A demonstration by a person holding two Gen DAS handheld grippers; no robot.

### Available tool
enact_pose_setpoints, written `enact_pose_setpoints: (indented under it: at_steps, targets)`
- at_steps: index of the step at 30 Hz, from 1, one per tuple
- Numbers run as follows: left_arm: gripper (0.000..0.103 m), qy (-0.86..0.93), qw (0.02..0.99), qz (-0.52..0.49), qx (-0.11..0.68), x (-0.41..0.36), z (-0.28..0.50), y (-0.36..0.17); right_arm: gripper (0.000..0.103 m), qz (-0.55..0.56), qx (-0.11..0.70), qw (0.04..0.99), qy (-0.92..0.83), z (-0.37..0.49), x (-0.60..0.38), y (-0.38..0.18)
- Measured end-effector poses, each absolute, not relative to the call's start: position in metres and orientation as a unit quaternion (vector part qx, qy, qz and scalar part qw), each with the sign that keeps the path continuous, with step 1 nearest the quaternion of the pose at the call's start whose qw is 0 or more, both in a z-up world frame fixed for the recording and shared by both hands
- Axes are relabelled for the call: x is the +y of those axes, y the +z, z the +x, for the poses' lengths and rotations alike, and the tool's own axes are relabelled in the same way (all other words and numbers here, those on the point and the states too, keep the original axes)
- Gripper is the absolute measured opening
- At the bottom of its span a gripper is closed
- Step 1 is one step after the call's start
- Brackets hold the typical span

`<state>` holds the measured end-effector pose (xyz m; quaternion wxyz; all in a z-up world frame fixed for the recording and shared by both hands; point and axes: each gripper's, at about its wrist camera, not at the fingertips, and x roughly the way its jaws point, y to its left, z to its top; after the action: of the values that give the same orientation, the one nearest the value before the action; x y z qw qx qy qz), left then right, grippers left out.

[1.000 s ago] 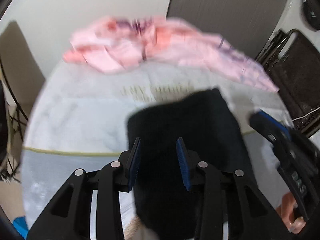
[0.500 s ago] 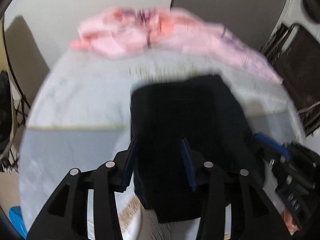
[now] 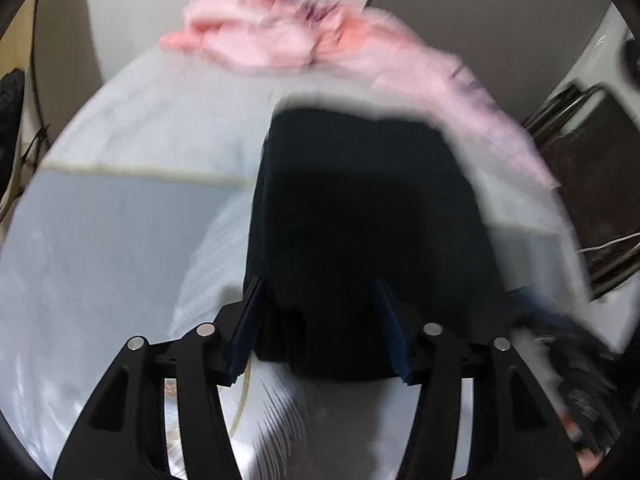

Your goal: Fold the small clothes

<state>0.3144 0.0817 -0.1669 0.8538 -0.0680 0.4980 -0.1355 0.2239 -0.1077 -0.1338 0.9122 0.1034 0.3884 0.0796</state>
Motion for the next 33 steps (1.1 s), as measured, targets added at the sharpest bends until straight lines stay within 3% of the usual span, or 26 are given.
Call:
enact_pose_setpoints:
  at_steps: [5, 7, 12, 17, 22, 24, 33]
  targets:
    - [0.058, -0.133, 0.855, -0.099, 0.492, 0.091, 0.308, -0.163, 0.01, 0.079, 0.395, 0.913, 0.066, 0.223, -0.102, -0.131]
    - [0.057, -0.12, 0.873, -0.066, 0.469, 0.087, 0.297, -0.151, 0.015, 0.1, 0.395, 0.911, 0.062, 0.221, -0.108, -0.126]
    - [0.057, -0.096, 0.908, -0.001, 0.409, 0.067, 0.288, -0.131, 0.015, 0.083, 0.358, 0.928, 0.06, 0.226, -0.103, -0.105]
    - [0.059, -0.077, 0.896, 0.038, 0.435, 0.046, 0.301, -0.155, 0.015, 0.1, 0.399, 0.91, 0.056, 0.245, -0.105, -0.134]
    - [0.061, -0.065, 0.907, 0.061, 0.412, 0.041, 0.295, -0.155, 0.017, 0.108, 0.384, 0.914, 0.07, 0.24, -0.11, -0.139]
    - [0.061, -0.066, 0.908, 0.056, 0.409, 0.043, 0.294, -0.156, 0.023, 0.1, 0.381, 0.917, 0.065, 0.239, -0.108, -0.141]
    - [0.061, -0.064, 0.912, 0.067, 0.4, 0.042, 0.29, -0.157, 0.026, 0.09, 0.37, 0.923, 0.051, 0.232, -0.105, -0.142]
